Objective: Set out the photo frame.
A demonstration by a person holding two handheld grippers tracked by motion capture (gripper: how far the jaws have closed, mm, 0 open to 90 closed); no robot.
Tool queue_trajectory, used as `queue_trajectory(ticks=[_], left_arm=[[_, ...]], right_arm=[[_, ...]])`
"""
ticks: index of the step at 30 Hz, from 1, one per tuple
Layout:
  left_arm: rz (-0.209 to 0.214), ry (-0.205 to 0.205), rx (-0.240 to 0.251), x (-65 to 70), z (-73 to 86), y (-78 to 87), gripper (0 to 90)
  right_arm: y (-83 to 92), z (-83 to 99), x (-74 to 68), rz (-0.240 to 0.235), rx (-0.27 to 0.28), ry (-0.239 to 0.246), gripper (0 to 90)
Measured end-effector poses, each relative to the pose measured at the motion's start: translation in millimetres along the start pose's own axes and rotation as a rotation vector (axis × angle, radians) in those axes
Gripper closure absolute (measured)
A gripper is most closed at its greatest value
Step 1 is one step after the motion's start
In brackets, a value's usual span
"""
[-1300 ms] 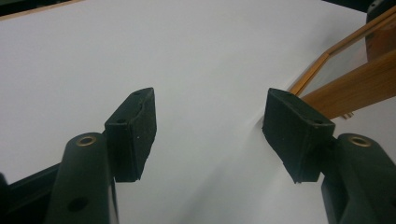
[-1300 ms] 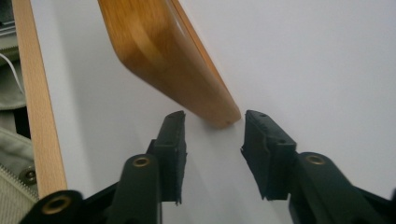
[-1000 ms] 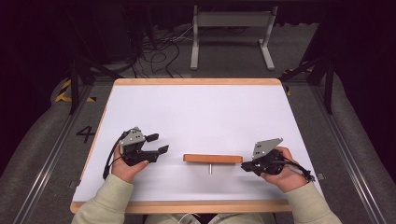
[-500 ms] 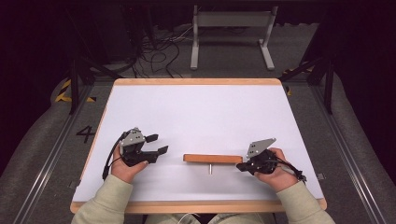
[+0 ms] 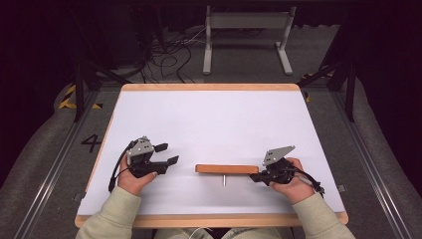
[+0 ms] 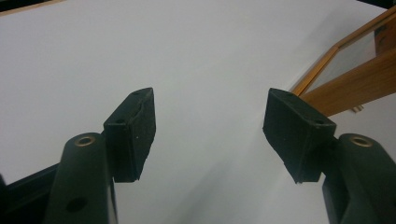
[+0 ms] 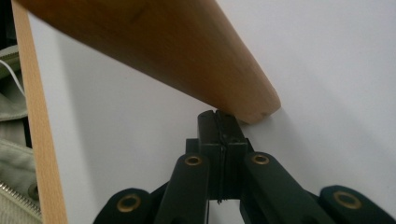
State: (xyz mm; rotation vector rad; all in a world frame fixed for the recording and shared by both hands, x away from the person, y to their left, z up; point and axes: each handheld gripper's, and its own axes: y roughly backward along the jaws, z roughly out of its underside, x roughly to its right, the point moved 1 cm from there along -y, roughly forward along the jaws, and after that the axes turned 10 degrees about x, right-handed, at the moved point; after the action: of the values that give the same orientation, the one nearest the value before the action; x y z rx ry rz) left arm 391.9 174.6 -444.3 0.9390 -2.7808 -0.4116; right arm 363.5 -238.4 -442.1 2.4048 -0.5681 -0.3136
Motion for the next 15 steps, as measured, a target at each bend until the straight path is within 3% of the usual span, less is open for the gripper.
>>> queue_trajectory(ticks=[15], left_arm=[[-0.003, -0.012, -0.003, 0.9, 0.2, 0.1, 34.8]], right_arm=[[-9.0, -10.1, 15.2, 0.072, 0.037, -0.055, 90.0]])
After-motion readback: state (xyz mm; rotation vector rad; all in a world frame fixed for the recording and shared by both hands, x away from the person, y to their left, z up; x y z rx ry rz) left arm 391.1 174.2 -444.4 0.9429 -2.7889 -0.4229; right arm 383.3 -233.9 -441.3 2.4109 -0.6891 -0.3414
